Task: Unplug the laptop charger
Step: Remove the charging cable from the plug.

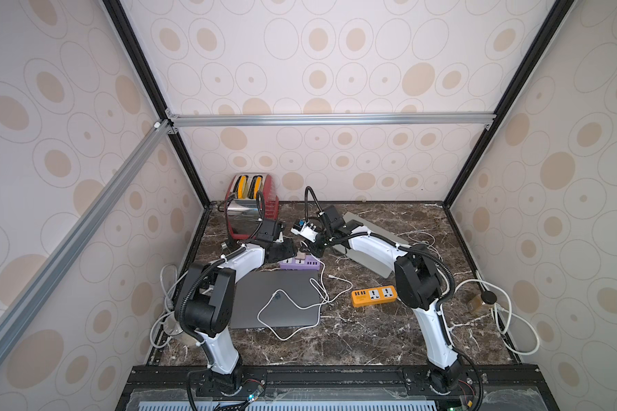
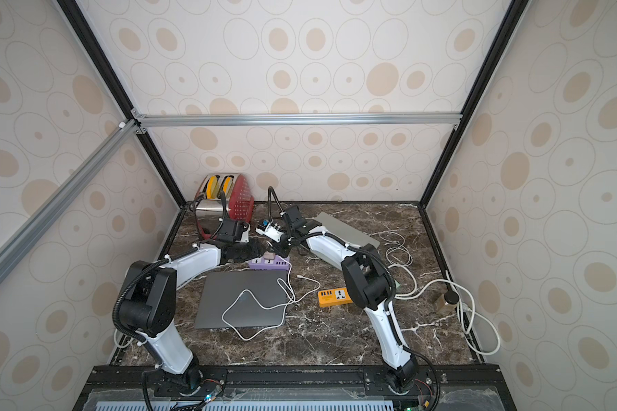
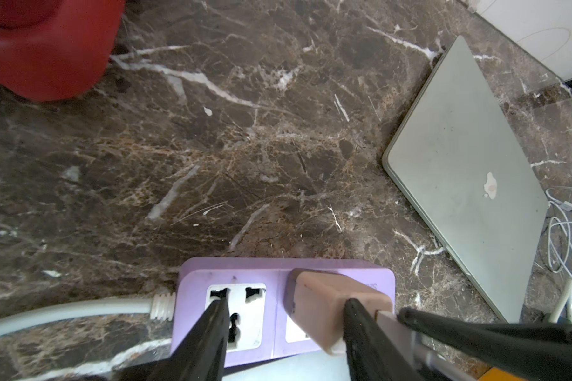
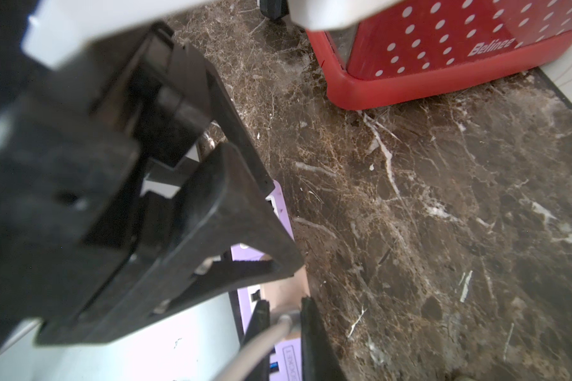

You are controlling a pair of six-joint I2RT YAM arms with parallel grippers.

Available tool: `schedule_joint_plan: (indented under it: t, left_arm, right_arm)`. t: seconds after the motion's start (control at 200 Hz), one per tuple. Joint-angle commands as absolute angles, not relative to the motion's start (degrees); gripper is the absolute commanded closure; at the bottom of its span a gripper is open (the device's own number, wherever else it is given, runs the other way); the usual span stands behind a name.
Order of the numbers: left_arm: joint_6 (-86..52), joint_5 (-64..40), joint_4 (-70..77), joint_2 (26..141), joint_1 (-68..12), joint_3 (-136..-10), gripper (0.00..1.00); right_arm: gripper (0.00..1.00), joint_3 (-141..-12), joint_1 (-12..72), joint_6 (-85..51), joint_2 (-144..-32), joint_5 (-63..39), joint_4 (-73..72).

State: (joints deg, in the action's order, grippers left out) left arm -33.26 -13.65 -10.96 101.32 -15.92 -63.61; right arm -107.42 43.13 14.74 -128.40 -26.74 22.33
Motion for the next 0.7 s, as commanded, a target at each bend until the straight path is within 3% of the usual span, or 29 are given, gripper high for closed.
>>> schedule_joint_plan:
  t: [0.0, 0.396, 0.696]
  left_arm:
    - [-32.7, -6.3, -21.5, 107.0, -16.2, -59.5, 0.43]
    - [-32.9, -6.0, -21.4, 107.7, -16.2, -59.2, 0.43]
    - [-32.9, -5.7, -21.4, 108.1, -16.2, -59.2, 0.43]
  right_arm:
    - [0.95, -111.1, 44.4, 12.2, -125.8, -32.8, 22.4]
    - [0.96, -104.5, 45.3, 14.9, -121.0, -31.9, 18.2]
    - [0.97, -110.0, 45.2, 11.5, -122.6, -32.1, 21.6]
